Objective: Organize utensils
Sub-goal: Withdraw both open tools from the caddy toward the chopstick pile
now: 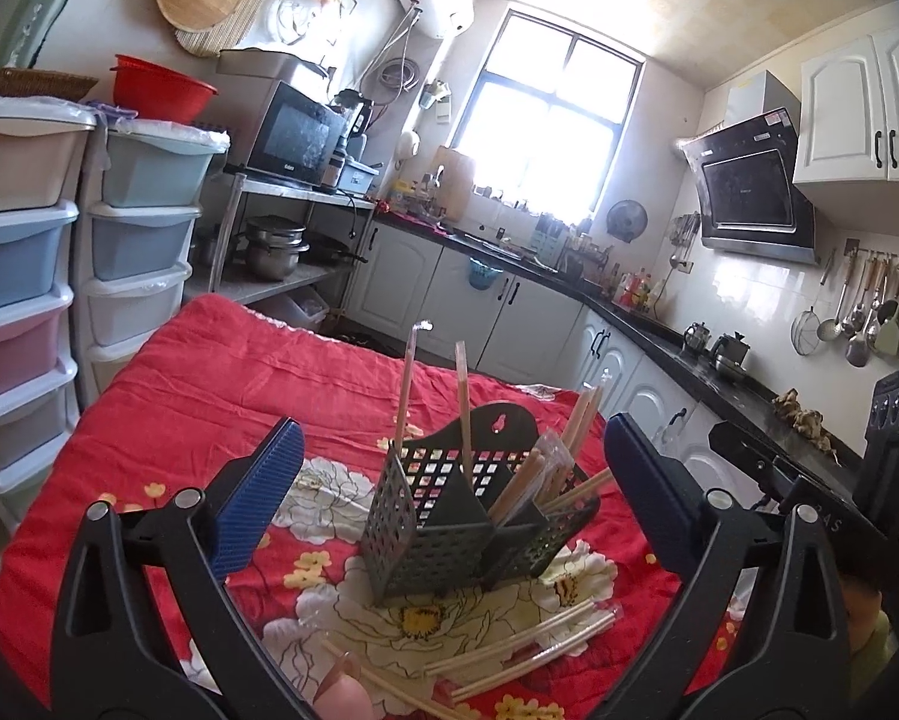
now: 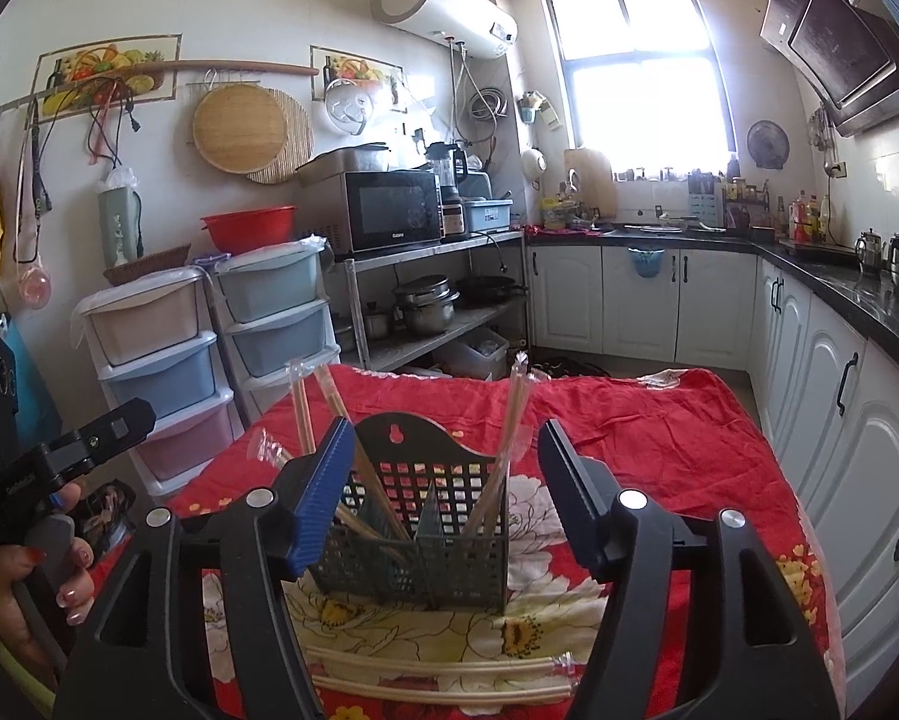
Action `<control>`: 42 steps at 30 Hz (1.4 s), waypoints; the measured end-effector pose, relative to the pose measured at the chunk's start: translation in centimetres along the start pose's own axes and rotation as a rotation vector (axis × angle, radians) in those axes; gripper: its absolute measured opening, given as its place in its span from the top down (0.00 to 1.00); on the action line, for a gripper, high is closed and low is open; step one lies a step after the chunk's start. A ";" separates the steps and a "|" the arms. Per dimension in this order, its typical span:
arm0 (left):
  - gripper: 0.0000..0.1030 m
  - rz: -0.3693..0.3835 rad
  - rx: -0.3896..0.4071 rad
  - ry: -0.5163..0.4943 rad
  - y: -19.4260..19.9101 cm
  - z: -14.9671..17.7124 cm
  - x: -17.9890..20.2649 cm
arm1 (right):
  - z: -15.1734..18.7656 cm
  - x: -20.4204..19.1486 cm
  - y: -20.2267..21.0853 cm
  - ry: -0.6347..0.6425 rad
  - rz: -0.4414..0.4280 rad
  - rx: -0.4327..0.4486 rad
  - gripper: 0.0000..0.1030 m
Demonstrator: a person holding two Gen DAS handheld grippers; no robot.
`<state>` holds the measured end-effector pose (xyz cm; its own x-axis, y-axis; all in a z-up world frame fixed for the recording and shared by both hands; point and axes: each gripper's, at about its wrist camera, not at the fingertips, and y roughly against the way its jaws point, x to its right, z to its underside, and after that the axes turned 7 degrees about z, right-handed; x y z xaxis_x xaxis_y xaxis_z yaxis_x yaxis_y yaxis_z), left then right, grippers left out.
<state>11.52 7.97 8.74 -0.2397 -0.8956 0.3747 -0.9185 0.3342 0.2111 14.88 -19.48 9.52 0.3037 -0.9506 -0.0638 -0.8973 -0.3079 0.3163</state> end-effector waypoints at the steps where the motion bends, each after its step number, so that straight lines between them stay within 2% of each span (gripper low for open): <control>1: 0.11 0.001 -0.002 0.002 0.1 0.2 0.0 | 0.1 0.0 0.1 0.001 0.001 -0.002 0.40; 20: 0.11 -0.016 -0.039 0.033 0.9 2.6 -0.7 | 3.3 -0.1 1.2 0.008 -0.005 -0.053 0.40; 42: 0.11 -0.046 -0.142 0.032 -0.1 5.8 -1.7 | 7.1 -0.4 0.5 0.012 -0.008 -0.159 0.38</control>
<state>10.19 7.77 2.81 -0.1861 -0.9018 0.3901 -0.8739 0.3334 0.3538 12.02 -19.54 3.04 0.3152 -0.9474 -0.0558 -0.8330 -0.3044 0.4620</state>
